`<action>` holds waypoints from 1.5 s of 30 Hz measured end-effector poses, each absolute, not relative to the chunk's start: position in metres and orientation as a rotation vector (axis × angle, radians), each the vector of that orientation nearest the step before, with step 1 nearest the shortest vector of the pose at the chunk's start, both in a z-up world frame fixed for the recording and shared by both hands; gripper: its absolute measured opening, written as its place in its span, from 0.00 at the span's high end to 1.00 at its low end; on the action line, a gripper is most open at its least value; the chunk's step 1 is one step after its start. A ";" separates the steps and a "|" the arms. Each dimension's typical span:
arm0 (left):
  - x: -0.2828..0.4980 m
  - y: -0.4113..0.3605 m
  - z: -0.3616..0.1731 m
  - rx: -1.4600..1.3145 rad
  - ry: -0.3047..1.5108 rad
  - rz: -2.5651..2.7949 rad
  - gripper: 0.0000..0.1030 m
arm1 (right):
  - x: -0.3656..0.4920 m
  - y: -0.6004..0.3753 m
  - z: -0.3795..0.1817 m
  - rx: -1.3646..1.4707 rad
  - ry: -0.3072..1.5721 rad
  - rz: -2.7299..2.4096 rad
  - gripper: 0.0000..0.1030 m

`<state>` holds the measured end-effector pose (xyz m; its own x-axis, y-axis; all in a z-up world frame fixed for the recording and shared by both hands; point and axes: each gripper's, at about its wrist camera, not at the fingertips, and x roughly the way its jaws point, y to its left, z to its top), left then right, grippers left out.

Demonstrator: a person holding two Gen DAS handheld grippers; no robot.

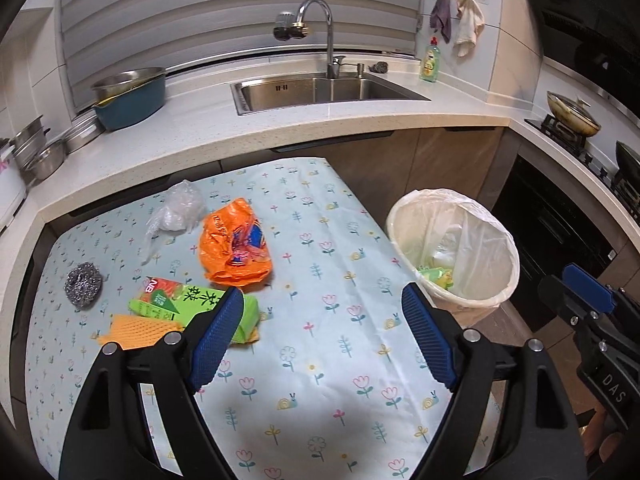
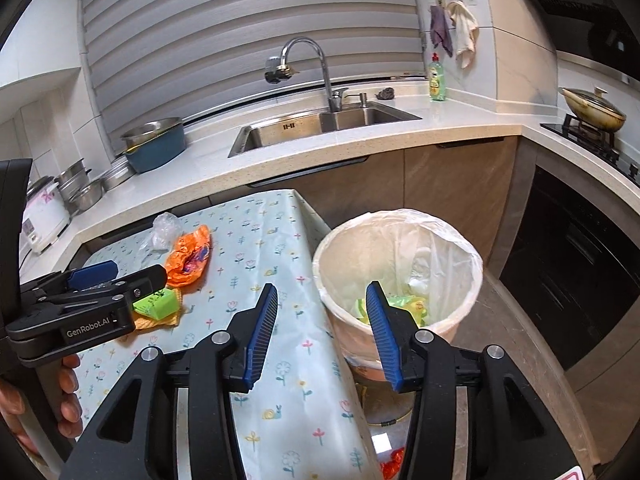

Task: Collect trash
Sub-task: 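Move both open tools back over the remaining trash on the table, then grasp the orange foam net sleeve with the left tool while the right tool grasps the orange snack bag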

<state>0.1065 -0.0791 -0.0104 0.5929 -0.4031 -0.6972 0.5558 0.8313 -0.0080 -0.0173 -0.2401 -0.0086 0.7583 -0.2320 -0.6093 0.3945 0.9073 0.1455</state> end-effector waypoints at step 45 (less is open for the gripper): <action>0.192 0.068 -0.077 -0.028 0.963 -0.161 0.17 | 0.125 -0.140 -0.056 0.225 0.733 -0.036 0.49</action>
